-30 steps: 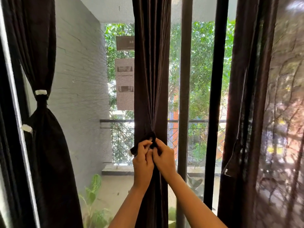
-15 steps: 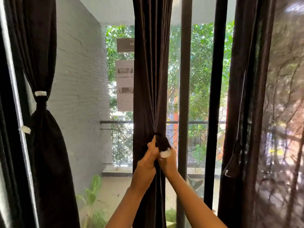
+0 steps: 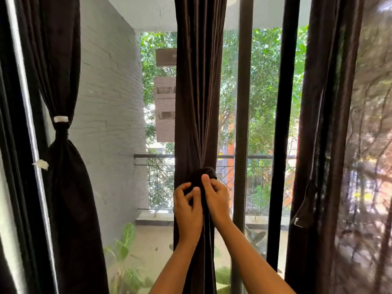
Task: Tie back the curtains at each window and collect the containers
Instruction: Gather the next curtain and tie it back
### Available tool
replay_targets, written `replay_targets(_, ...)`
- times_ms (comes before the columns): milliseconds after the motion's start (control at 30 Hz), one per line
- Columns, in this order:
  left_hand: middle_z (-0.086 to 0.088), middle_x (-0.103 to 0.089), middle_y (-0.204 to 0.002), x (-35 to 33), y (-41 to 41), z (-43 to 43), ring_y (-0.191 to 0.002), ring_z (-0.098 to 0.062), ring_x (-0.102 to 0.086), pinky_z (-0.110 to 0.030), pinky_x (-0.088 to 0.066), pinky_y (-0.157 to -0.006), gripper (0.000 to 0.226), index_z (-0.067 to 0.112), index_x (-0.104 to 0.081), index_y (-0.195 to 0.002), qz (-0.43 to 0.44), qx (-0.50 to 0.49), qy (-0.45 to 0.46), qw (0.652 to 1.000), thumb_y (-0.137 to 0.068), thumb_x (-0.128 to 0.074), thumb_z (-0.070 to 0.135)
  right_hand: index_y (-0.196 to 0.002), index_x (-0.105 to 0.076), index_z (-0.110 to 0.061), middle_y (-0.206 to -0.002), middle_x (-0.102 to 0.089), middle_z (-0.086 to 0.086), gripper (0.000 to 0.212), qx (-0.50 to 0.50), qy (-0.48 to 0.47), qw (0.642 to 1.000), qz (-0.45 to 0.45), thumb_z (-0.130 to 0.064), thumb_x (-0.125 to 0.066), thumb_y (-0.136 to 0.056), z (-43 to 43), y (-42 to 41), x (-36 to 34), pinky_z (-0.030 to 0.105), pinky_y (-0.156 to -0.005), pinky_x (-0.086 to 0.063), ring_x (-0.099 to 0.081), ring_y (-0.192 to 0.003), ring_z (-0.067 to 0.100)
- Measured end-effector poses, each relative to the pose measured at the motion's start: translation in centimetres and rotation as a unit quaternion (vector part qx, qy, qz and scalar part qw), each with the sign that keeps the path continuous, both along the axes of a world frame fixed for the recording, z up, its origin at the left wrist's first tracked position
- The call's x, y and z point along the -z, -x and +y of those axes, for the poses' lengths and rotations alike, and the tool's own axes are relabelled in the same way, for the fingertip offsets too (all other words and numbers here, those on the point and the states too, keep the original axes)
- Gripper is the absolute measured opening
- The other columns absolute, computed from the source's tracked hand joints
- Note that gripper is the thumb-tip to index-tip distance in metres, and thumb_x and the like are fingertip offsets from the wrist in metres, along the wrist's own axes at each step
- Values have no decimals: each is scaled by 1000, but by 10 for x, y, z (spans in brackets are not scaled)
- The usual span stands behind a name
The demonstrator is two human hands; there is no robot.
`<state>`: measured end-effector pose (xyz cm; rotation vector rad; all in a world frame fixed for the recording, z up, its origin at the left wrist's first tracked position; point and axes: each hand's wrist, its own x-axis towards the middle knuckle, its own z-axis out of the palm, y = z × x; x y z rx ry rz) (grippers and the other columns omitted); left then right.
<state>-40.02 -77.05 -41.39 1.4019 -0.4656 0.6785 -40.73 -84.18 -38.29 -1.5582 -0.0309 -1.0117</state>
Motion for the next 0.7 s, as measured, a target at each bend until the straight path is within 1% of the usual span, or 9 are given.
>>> replay_targets(67, 3, -67, -98, -7, 6, -2, -84, -1, -65, -20, -54, -73, 19, 26, -61, -98, 97, 35, 62, 993, -90, -56, 42, -48, -40, -22, -46, -33, -8, 49, -7, -5, 1000, 1, -35, -59, -92, 1, 3, -1, 30, -48, -25, -30, -46, 9)
replay_targets(167, 3, -71, -89, -10, 3, -5, -83, -10, -67, -31, -56, -77, 27, 27, -69, -90, 192, 87, 120, 970, -86, -59, 51, -46, -39, -23, -43, -35, -10, 50, -6, -20, 1000, 3, -28, -64, -89, 4, 5, -3, 27, -47, -26, -30, -44, 6)
replay_targets(233, 0, -72, -93, -12, -1, -5, -89, -15, -67, -37, -55, -83, 31, 25, -71, -92, 228, 125, 140, 956, -83, -61, 53, -46, -40, -22, -43, -37, -11, 48, -8, -43, 999, 12, -24, -67, -86, 5, 5, -5, 27, -48, -29, -33, -44, 6)
replay_targets(300, -1, -71, -95, -18, -5, -1, -91, -17, -67, -37, -54, -85, 30, 24, -72, -94, 238, 148, 155, 947, -82, -64, 51, -48, -46, -22, -47, -44, -9, 42, -27, -85, 996, 17, -22, -71, -82, 6, 2, -6, 32, -52, -36, -41, -50, 10)
replay_targets(400, -2, -71, -88, -29, -6, 8, -85, -14, -67, -30, -54, -78, 22, 20, -72, -90, 258, 189, 180, 930, -84, -66, 40, -61, -62, -18, -65, -62, 5, 19, -68, -128, 989, 34, -22, -75, -75, 5, 0, -4, 41, -67, -51, -60, -65, 21)
replay_targets(467, -2, -70, -81, -36, -7, 11, -75, -11, -67, -25, -54, -70, 14, 16, -69, -84, 288, 235, 200, 907, -87, -66, 29, -67, -65, -16, -71, -66, 9, 13, -96, -139, 985, 39, -19, -76, -75, 5, 0, -5, 40, -70, -54, -65, -69, 24)
replay_targets(533, 0, -69, -76, -40, -9, 12, -71, -12, -65, -26, -51, -68, 14, 15, -65, -80, 316, 268, 199, 888, -88, -65, 26, -66, -64, -14, -64, -65, 4, 16, -121, -155, 980, 29, -16, -75, -78, 6, 5, -9, 32, -61, -54, -64, -62, 16)
replay_targets(600, 1, -69, -76, -42, -11, 13, -75, -13, -63, -28, -48, -72, 14, 16, -63, -80, 339, 292, 188, 874, -88, -64, 28, -64, -60, -15, -52, -59, -6, 22, -137, -171, 976, 18, -16, -73, -82, 8, 7, -13, 20, -49, -47, -56, -48, 5)
replay_targets(700, -2, -69, -89, -43, -17, 15, -84, -15, -62, -30, -48, -83, 11, 16, -65, -89, 351, 320, 190, 859, -88, -64, 27, -58, -52, -16, -48, -50, -6, 34, -115, -183, 976, 12, -24, -72, -83, 9, 7, -14, 22, -47, -41, -48, -45, 7)
